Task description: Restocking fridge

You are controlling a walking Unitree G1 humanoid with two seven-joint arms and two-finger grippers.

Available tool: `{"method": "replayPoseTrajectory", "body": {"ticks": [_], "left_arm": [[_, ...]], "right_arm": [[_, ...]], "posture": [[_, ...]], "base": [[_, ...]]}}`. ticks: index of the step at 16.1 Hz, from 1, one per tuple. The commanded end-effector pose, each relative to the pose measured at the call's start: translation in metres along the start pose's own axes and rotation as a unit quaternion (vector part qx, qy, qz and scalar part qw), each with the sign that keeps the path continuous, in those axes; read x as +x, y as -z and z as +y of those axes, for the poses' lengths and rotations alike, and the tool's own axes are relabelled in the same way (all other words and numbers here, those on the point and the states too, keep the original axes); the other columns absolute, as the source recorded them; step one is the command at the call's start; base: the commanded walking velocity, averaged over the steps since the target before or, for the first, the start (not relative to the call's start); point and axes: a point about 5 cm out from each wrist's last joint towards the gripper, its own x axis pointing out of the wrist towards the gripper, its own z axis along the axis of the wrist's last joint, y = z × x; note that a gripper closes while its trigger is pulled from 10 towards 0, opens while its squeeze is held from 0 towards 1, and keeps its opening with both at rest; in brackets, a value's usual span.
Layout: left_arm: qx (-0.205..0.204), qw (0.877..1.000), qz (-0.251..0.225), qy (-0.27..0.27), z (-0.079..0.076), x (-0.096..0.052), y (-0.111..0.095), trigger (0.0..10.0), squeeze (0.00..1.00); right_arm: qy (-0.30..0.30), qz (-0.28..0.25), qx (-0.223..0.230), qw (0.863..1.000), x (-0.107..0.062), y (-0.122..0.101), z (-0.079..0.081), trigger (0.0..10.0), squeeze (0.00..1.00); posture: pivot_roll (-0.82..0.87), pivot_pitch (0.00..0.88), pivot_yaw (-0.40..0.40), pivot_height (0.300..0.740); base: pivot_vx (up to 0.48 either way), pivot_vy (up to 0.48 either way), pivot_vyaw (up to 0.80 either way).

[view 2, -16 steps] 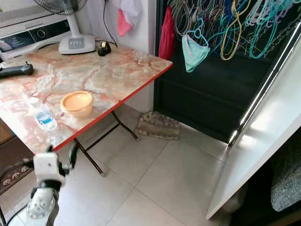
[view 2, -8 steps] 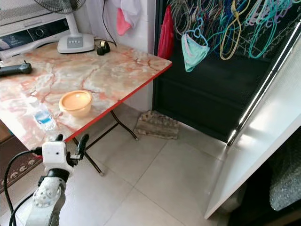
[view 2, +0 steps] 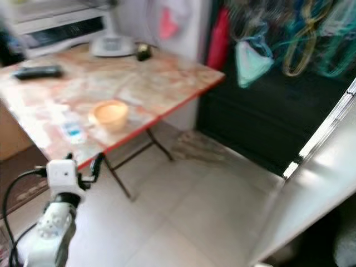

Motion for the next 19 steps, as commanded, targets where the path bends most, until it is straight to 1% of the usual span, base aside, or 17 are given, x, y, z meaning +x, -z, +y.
{"method": "replayPoseTrajectory", "body": {"ticks": [1,5,8,19], "left_arm": [[-0.007,1.0,0.003,-0.001,-0.002,-0.001,0.0,10.0,0.0],[-0.009,1.0,0.007,-0.001,-0.003,-0.001,-0.001,10.0,0.0],[-0.009,1.0,0.004,-0.002,-0.003,0.001,-0.003,10.0,0.0],[-0.024,1.0,-0.013,0.009,-0.007,0.002,-0.013,10.0,0.0]], "right_arm": [[0.007,0.008,-0.001,1.0,-0.002,0.005,-0.005,10.0,0.0],[0.005,0.009,-0.003,1.0,-0.002,0.006,-0.005,10.0,0.0],[0.01,0.007,0.007,1.0,-0.002,0.005,-0.006,10.0,0.0],[0.0,0.013,0.004,1.0,-0.003,0.007,-0.005,10.0,0.0]], "posture": [[0.11,0.0,-0.038,0.74],[0.11,0.0,-0.045,0.74],[0.11,0.0,-0.048,0.74],[0.11,0.0,-0.051,0.74]], "base": [[0.0,0.0,0.8],[0.0,0.0,0.8],[0.0,0.0,0.0],[0.0,0.0,0.0]]}}
